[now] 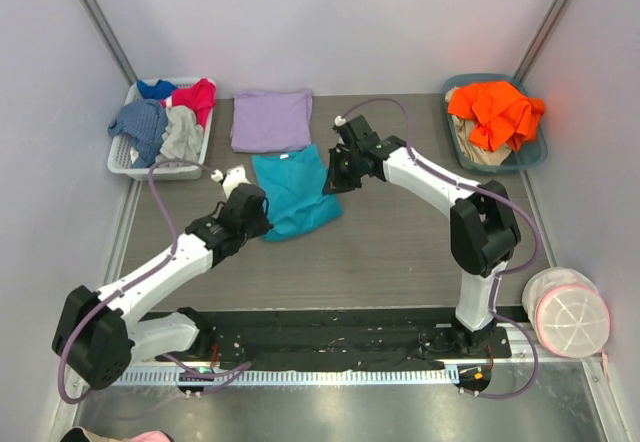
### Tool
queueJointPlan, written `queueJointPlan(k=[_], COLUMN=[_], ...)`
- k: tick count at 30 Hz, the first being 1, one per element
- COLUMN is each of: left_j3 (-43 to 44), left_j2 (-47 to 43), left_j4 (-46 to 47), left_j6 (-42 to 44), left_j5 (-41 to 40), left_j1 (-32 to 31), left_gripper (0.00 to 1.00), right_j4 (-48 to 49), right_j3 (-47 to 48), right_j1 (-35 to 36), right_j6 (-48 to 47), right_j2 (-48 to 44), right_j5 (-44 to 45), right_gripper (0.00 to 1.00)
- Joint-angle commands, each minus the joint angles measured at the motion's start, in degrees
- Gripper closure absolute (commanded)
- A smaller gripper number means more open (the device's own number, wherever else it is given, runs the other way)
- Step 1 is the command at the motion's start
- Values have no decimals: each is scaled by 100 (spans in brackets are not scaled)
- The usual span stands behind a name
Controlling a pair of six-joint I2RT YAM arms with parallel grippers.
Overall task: Fold and stack the t-shirts
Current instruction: Fold the tshirt
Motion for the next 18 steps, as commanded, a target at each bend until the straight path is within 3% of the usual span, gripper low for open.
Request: queueJointPlan(k=[1, 18], left_j3=[578, 1238], left_j2=[335, 1390], left_j4=[376, 974], left_j6=[496, 910], left_j5=[330, 1059], left_j1=[250, 1331], left_gripper=[100, 100], right_j4=[-137, -611], right_j3=[949, 3341], right_j1=[-102, -620], right_j6=[-141, -212], right_j2=[171, 1903], right_j5=[-113, -825], right_gripper=[99, 98])
